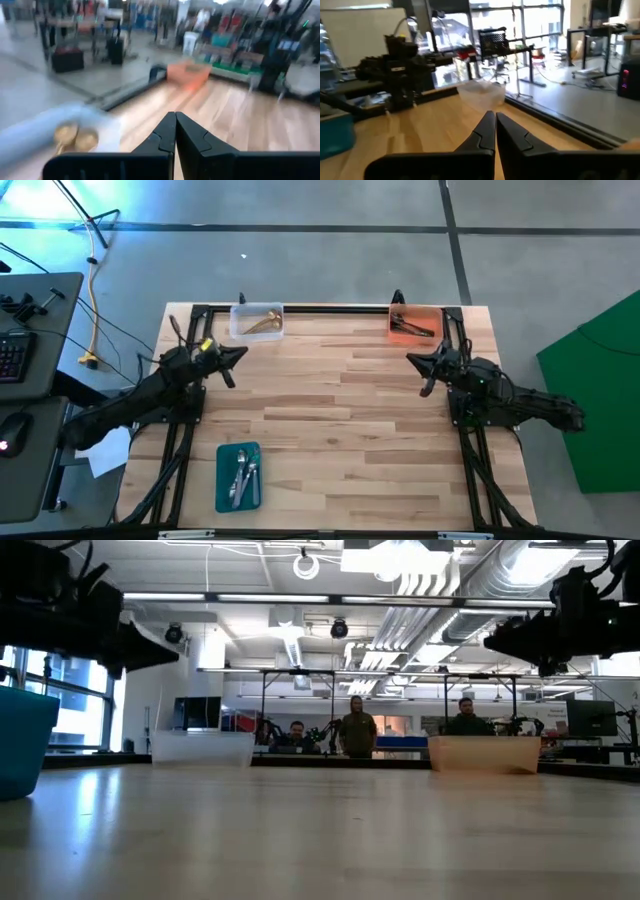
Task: Sort silverware by color (type)
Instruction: Return to Home Position
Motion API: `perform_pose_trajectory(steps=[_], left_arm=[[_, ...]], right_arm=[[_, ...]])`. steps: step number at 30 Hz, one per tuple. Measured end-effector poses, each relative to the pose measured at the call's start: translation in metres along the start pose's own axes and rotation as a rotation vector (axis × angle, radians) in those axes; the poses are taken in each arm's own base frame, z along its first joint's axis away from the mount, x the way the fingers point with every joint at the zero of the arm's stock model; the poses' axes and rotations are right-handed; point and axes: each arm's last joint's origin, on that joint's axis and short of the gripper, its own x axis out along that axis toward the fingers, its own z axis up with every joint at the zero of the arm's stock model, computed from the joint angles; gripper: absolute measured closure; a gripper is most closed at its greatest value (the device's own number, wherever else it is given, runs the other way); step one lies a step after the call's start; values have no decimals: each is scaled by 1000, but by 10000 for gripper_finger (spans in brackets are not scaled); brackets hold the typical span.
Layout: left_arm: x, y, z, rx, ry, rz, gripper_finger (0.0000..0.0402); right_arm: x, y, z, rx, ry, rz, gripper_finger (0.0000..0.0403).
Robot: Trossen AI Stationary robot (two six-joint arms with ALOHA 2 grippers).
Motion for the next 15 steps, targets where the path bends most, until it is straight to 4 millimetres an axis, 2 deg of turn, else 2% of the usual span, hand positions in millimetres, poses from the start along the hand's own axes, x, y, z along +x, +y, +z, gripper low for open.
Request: perform_pose_trajectory(steps=[4, 9, 15], left_arm=[[-2, -4, 0, 54, -6, 27, 401], [-2, -2, 0, 88, -10, 91, 401], [3, 3, -6, -52, 57, 137, 401]], right_arm=[[0, -1, 0, -39, -5, -44, 403], [-1, -8, 1, -85, -23, -235, 403], [0, -9, 1, -91, -16, -264, 403]])
